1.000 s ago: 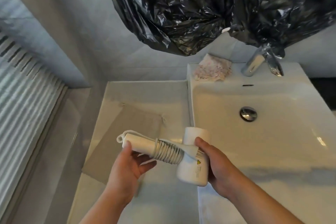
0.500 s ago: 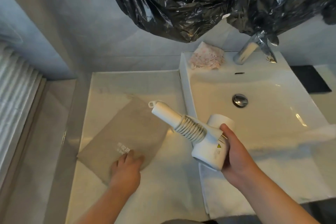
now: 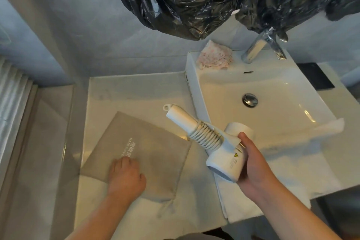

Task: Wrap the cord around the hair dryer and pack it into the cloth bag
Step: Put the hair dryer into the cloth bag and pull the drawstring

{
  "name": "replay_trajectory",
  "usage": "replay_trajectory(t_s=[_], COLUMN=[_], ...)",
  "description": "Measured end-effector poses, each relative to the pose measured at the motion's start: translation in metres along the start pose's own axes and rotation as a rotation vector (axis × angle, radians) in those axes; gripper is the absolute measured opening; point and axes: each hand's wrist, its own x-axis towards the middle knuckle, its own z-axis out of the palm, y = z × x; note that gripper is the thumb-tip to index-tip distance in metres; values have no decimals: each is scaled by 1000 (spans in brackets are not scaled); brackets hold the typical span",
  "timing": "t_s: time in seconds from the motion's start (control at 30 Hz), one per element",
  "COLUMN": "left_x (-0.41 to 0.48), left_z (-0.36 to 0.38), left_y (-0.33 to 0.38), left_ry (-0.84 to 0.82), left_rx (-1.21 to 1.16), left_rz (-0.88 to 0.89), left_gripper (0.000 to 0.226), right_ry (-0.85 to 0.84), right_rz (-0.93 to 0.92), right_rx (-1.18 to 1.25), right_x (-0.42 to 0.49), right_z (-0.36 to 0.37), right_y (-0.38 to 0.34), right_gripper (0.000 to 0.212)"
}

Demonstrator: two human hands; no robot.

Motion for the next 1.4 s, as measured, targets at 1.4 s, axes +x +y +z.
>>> replay_trajectory(t_s=[1.4], left_x=[-114], left_z=[10], left_y=[68], left_ry=[140], left_rx=[-448], left_rz=[109], left_gripper=[13], right_ry=[-1], right_rz=[261], right_rx=[-20], right_x=[-9], right_z=[-47], right_y=[142], right_gripper=[38])
